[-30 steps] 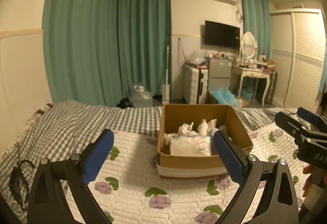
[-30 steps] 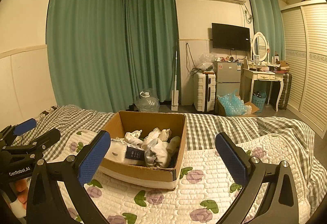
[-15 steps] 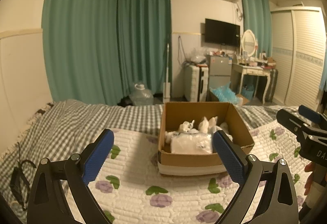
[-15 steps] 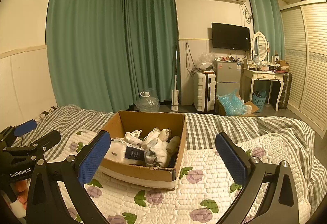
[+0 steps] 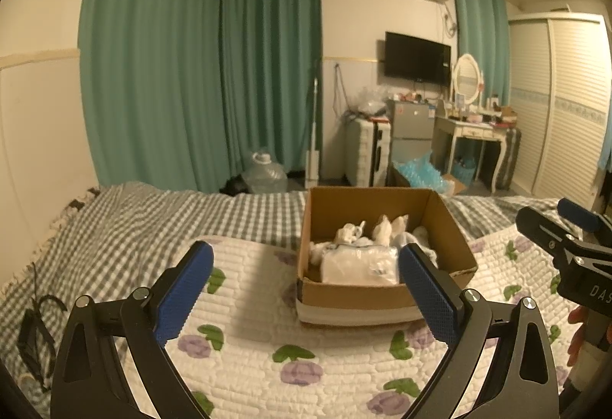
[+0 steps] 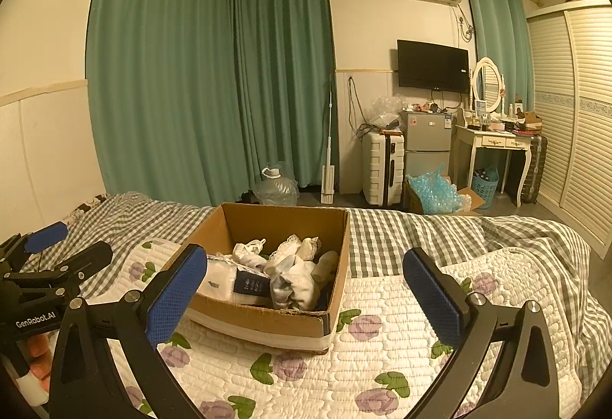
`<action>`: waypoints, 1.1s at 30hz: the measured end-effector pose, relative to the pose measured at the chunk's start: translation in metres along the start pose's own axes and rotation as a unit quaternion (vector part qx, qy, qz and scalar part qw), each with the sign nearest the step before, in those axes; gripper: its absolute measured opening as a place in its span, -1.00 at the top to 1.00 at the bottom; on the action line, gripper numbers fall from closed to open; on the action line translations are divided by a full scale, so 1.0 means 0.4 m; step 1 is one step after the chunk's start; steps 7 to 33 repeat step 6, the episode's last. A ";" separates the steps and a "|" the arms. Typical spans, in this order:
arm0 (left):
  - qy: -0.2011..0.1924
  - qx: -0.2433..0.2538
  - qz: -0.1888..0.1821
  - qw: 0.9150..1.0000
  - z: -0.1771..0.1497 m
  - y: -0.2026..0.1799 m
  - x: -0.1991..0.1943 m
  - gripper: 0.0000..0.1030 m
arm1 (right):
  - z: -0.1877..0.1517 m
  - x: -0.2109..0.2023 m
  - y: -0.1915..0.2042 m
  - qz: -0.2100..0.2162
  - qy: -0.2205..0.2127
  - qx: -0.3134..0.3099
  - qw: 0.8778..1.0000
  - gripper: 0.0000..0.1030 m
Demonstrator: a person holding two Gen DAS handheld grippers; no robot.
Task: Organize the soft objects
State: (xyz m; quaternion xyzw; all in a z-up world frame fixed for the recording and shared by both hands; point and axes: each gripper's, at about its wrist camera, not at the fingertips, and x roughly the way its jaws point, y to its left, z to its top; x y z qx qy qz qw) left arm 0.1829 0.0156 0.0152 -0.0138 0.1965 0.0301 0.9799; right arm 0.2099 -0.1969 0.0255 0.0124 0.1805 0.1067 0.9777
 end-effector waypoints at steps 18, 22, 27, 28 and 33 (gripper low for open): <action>0.004 -0.005 -0.001 1.000 0.000 0.004 0.003 -0.93 | -0.007 0.001 -0.001 0.002 0.001 0.000 1.000 -1.00; 0.004 -0.005 -0.001 1.000 0.000 0.004 0.003 -0.93 | -0.007 0.001 -0.001 0.002 0.001 0.000 1.000 -1.00; 0.004 -0.005 -0.001 1.000 0.000 0.004 0.003 -0.93 | -0.007 0.001 -0.001 0.002 0.001 0.000 1.000 -1.00; 0.004 -0.005 -0.001 1.000 0.000 0.004 0.003 -0.93 | -0.007 0.001 -0.001 0.002 0.001 0.000 1.000 -1.00; 0.004 -0.005 -0.001 1.000 0.000 0.004 0.003 -0.93 | -0.007 0.001 -0.001 0.002 0.001 0.000 1.000 -1.00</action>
